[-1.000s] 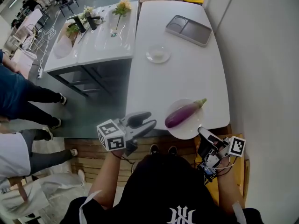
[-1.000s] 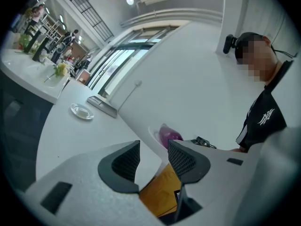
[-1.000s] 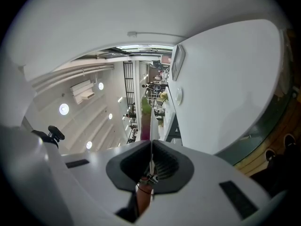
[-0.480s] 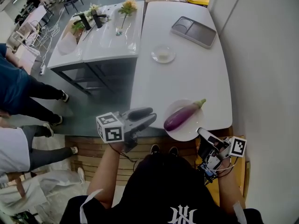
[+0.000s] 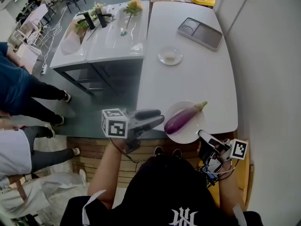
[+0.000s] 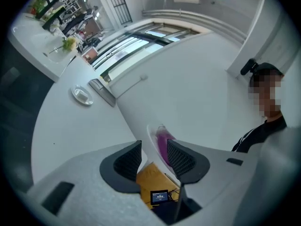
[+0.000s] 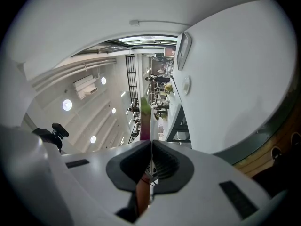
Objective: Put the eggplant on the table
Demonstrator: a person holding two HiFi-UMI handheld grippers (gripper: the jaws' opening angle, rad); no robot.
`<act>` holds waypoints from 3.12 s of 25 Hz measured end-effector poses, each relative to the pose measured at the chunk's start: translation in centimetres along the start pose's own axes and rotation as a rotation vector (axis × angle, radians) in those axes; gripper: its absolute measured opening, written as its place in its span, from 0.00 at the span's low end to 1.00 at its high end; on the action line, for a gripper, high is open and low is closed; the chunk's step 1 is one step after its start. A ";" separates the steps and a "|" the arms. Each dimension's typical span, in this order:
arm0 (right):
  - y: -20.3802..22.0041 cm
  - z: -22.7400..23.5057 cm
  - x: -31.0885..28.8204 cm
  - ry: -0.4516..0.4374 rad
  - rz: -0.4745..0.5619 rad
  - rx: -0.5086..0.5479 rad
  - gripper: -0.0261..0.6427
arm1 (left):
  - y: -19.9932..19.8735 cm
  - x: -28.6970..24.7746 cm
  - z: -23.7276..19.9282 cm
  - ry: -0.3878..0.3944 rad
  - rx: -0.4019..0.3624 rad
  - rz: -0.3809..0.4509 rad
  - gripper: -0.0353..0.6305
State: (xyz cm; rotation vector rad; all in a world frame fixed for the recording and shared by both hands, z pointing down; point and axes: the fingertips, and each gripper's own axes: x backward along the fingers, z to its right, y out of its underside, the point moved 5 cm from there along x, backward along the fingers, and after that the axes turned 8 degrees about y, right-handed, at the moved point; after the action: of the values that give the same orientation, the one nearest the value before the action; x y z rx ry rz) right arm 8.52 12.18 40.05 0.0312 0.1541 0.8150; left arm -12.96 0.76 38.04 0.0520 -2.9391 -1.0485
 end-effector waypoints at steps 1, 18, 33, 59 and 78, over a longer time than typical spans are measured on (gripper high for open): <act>0.2 0.0 -0.4 -0.002 -0.003 0.000 0.05 | 0.0 0.2 -0.3 -0.002 0.006 -0.007 0.28; 2.8 0.9 -4.4 0.016 -0.030 -0.016 0.05 | 1.6 2.6 -2.2 0.016 0.104 -0.052 0.27; -0.2 3.0 -5.1 0.038 -0.107 -0.021 0.05 | 2.0 1.8 -3.7 -0.047 0.148 -0.008 0.15; -16.2 9.4 -3.6 0.151 -0.226 -0.006 0.05 | 0.4 -9.9 -11.3 -0.170 0.280 0.051 0.11; -22.5 14.6 -8.3 0.273 -0.303 0.081 0.05 | -0.5 -11.4 -17.9 -0.295 0.307 0.070 0.10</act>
State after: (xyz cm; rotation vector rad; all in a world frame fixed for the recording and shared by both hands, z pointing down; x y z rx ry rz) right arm 21.34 -8.79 53.61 -0.0271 0.4393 0.5072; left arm -0.97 -10.51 51.46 -0.2181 -3.3118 -0.6354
